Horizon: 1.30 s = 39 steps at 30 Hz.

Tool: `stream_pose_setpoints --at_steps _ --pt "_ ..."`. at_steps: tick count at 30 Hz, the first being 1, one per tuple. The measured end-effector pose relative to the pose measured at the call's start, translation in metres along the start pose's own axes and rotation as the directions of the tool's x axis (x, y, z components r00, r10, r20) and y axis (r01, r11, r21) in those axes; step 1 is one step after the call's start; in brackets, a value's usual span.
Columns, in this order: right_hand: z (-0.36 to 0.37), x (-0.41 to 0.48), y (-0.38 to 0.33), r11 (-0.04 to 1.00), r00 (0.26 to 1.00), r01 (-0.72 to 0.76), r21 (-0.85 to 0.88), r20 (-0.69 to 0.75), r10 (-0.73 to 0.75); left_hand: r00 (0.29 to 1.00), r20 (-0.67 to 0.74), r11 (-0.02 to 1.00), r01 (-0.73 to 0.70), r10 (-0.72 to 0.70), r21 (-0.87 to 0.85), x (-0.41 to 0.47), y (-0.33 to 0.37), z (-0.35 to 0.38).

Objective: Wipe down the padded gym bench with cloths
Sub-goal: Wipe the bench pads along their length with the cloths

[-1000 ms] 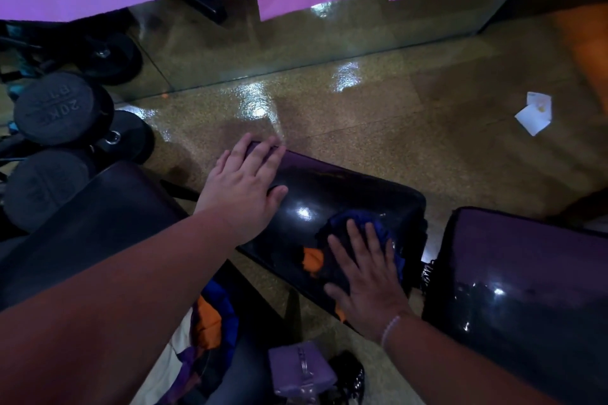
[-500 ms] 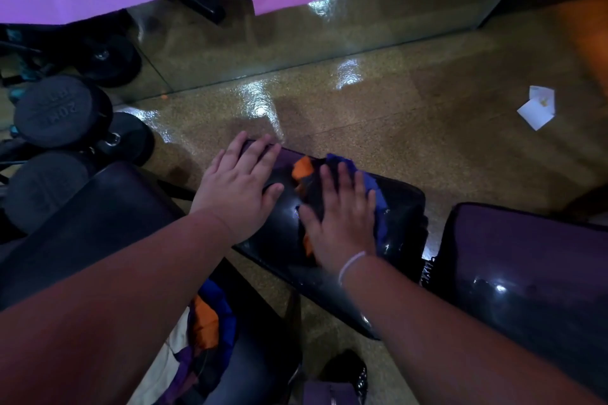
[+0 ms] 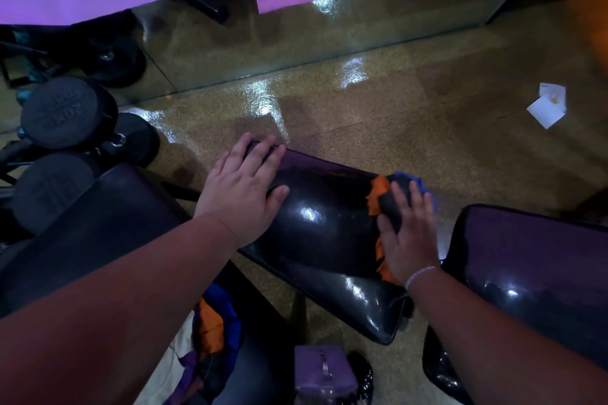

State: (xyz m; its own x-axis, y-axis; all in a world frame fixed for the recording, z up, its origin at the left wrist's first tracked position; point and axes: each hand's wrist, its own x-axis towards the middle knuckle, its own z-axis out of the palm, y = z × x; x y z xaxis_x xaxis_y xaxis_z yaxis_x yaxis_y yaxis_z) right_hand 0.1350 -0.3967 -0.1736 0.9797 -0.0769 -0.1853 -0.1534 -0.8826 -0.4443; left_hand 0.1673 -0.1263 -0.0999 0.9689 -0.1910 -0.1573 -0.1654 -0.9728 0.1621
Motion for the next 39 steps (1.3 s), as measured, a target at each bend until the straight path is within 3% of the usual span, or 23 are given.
stream_pose_setpoints --at_steps 3,5,7,9,11,13,18,25,28,31,36,39 --pt "-0.015 0.032 0.012 0.959 0.977 -0.213 0.184 0.068 0.204 1.000 -0.003 1.000 -0.001 0.001 0.002 0.000 0.000 0.001" --pt "-0.025 0.044 0.004 0.944 0.958 -0.283 0.167 0.089 0.272 1.000 -0.006 1.000 0.003 -0.003 0.005 0.000 0.001 0.001" --pt "-0.025 0.040 -0.026 0.980 0.983 -0.181 0.081 0.043 0.178 1.000 -0.009 1.000 0.006 -0.006 0.010 0.000 0.002 0.000" --pt "-0.018 0.017 -0.073 0.999 0.998 0.023 0.026 0.053 -0.025 1.000 -0.010 1.000 0.002 -0.002 0.016 0.000 0.003 -0.001" --pt "-0.009 -0.012 -0.110 0.981 0.955 0.191 -0.036 0.236 -0.177 1.000 -0.002 1.000 -0.004 0.004 0.017 0.000 0.002 -0.002" --pt "-0.003 -0.027 -0.120 0.969 0.920 0.237 -0.075 0.337 -0.199 1.000 0.009 1.000 -0.014 0.014 0.022 0.000 0.002 -0.002" --pt "-0.005 -0.018 -0.084 0.976 0.959 0.182 -0.124 0.243 -0.148 1.000 -0.012 1.000 -0.009 0.009 0.026 0.001 0.003 0.000" --pt "-0.007 0.000 -0.031 0.991 0.989 -0.125 -0.038 0.072 0.127 1.000 -0.022 1.000 0.006 -0.006 0.019 0.000 0.003 -0.001" --pt "-0.021 0.011 -0.008 0.913 0.934 -0.355 0.200 0.035 0.356 1.000 -0.018 1.000 0.002 -0.001 0.022 0.000 0.004 -0.001" --pt "-0.040 0.015 -0.002 0.790 0.823 -0.560 0.250 0.056 0.565 1.000 -0.017 1.000 0.003 -0.003 0.024 0.000 0.004 -0.001" --pt "-0.054 0.000 -0.043 0.894 0.908 -0.312 0.323 -0.176 0.381 1.000 -0.014 1.000 0.012 -0.011 0.021 0.000 0.003 -0.001" --pt "-0.049 -0.005 -0.073 0.820 0.923 -0.306 0.484 -0.058 0.379 1.000 -0.008 1.000 0.010 -0.010 0.027 0.000 0.003 -0.001"
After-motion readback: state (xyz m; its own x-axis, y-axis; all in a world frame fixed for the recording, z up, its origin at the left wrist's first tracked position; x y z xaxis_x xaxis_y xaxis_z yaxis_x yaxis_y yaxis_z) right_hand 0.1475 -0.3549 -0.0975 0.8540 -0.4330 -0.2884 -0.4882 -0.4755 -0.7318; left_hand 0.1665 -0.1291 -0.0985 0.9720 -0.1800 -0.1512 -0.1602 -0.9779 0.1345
